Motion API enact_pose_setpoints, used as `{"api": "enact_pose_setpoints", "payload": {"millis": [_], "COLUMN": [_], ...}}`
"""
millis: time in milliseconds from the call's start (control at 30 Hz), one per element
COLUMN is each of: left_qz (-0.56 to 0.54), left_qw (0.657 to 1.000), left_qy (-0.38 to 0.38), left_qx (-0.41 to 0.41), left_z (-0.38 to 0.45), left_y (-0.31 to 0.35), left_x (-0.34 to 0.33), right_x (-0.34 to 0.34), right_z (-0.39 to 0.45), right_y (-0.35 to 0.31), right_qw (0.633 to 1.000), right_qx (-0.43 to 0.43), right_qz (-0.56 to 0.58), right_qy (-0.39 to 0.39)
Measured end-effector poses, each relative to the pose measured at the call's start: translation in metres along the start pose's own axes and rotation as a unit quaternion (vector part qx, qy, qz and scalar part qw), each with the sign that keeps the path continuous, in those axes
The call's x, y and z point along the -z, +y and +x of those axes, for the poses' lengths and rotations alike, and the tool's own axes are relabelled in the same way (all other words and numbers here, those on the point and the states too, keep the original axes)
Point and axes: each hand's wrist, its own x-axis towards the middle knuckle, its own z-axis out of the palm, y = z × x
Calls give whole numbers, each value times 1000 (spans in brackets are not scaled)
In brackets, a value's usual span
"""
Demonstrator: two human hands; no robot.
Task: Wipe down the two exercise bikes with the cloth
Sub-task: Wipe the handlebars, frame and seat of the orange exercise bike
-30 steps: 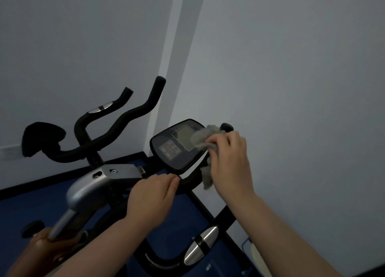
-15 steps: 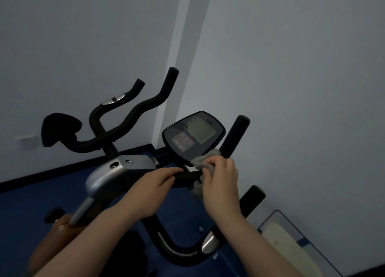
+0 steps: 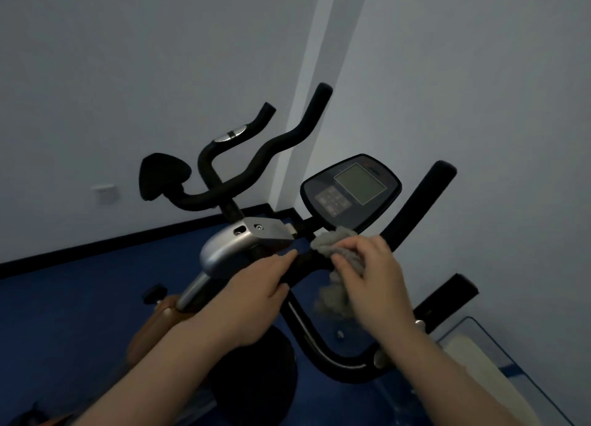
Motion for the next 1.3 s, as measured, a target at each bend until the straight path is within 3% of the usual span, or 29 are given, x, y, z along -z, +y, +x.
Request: {"api": "enact_pose_setpoints", "payload": {"millis": [100, 133, 267, 333, 433, 633, 733, 867, 1000, 1100, 1200, 1300], "left_qz": [-48, -78, -144, -166, -220, -269, -276, -289, -280, -280, -280, -269], "left_qw": [996, 992, 976, 967, 952, 939, 939, 929, 921, 918, 917, 916], "left_qy": [69, 93, 159, 189, 205, 200, 188, 217, 254, 265, 265, 275], "left_qx": [22, 26, 22, 38, 63, 78, 83, 81, 93, 97, 104, 114], "left_z": [-14, -14, -21, -30, -44, -47, -48, -51, -48, -49, -50, -48], "left_y": [-7, -7, -10, -14, -19, -23, -24, -21, -19, -18, -19, -21], "left_x": [-5, -6, -8, -13, -24, -28, -28, -31, -35, -36, -36, -38], "right_x": [7, -1, -39, -30, -15, -5, 21, 16, -24, -24, 3, 17], "right_z": [8, 4, -26, -21, -18, -27, -30, -55, -47, -49, -66, -69], "right_y": [-1, -8, -28, -23, -15, -14, -14, -15, -19, -16, -4, 3], "right_qw": [995, 995, 997, 992, 988, 951, 924, 938, 964, 967, 951, 906], "right_qx": [-27, -32, 42, 54, 90, 53, 50, 59, -35, -1, 36, 84], "right_qz": [-4, -17, 13, 55, 32, -5, -91, -245, -221, -220, -185, -195], "right_qy": [96, 95, -71, -99, -122, -305, -368, -237, -144, -127, -244, -367]}}
